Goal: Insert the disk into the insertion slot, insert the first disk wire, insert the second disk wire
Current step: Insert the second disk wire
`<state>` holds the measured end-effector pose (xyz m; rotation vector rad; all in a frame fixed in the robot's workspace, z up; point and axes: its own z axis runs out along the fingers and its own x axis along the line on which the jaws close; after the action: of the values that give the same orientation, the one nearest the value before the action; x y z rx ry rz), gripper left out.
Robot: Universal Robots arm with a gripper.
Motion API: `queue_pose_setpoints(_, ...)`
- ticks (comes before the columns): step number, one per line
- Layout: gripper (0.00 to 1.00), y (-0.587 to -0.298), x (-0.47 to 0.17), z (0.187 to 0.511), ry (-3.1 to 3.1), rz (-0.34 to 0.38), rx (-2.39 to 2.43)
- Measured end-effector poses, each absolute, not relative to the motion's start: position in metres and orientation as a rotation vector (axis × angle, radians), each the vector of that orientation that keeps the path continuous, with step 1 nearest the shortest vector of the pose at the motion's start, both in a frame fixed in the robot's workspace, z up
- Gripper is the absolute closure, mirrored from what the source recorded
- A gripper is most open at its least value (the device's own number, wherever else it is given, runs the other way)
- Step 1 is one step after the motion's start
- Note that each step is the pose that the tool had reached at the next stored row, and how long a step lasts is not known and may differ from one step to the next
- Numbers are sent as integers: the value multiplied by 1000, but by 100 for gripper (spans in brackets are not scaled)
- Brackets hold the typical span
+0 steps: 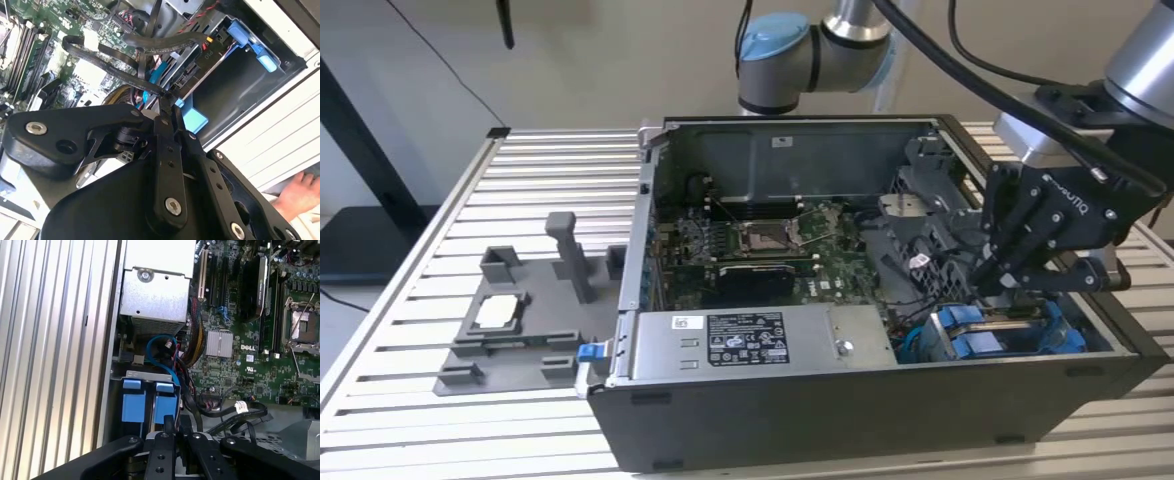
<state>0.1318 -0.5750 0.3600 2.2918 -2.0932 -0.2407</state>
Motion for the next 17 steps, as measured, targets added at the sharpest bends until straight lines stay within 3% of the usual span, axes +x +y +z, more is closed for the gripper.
queue_pose_setpoints(6, 84, -576, 133, 359, -2095, -283, 2292)
queue_pose_setpoints(17, 84, -581, 141, 357, -2114, -286, 2276)
